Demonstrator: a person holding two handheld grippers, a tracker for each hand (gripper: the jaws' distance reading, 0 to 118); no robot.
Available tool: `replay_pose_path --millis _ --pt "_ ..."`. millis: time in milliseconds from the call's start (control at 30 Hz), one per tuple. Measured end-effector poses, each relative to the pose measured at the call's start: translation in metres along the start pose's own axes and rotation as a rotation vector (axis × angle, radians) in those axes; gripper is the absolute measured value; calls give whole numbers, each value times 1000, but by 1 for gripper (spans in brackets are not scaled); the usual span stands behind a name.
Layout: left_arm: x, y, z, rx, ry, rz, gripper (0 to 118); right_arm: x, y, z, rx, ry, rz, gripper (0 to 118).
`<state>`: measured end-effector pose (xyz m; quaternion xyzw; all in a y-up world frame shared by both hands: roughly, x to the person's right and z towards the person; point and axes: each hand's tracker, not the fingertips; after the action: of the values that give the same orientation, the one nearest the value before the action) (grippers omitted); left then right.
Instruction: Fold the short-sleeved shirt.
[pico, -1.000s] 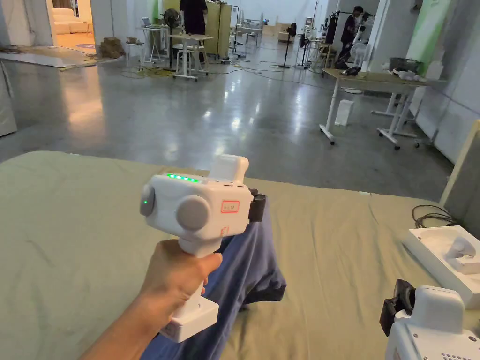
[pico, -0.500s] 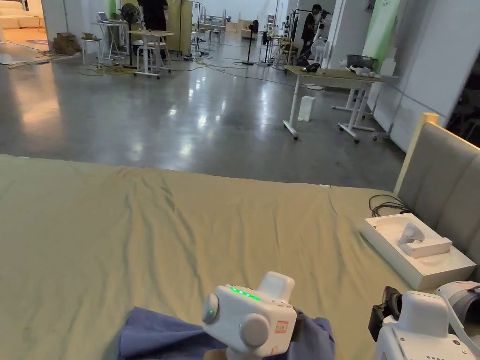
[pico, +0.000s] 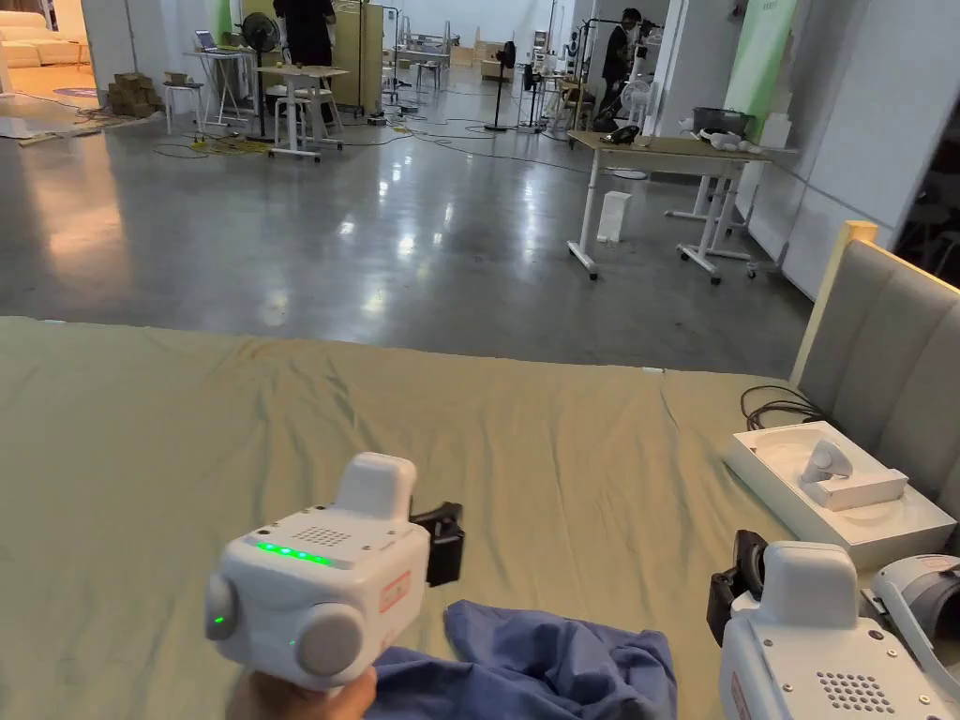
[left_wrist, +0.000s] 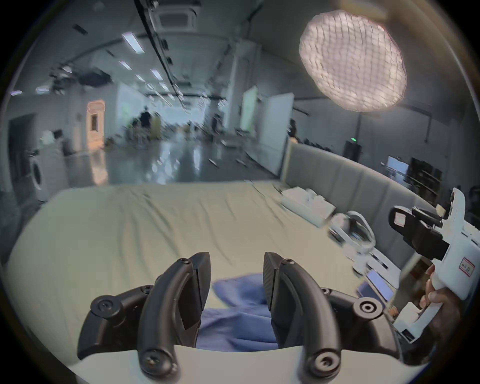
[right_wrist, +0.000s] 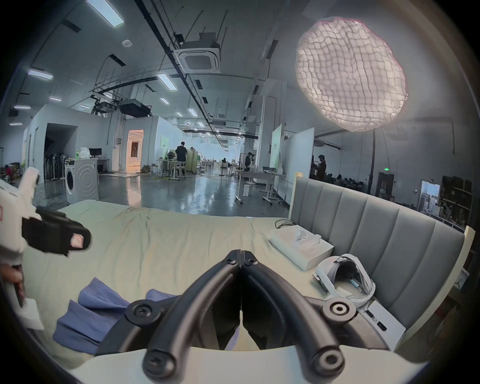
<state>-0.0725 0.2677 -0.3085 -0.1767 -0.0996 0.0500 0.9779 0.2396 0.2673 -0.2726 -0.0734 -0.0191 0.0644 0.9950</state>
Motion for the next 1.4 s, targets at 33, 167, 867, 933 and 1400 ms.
replay_pose_path --millis 33,167,867,933,1400 --pt "-8 1 8 23 29 -4 46 -3 2 0 3 6 -5 0" --pt "-34 2 43 133 142 -22 46 -16 8 -1 12 36 -19 0" --pt "-80 -28 88 174 326 87 2 -39 6 5 43 55 -66 0" --pt "-81 -27 87 173 323 81 2 -37 4 8 76 43 -62 0" --pt "-93 -35 59 115 291 61 2 -24 -9 -7 17 50 -48 0"
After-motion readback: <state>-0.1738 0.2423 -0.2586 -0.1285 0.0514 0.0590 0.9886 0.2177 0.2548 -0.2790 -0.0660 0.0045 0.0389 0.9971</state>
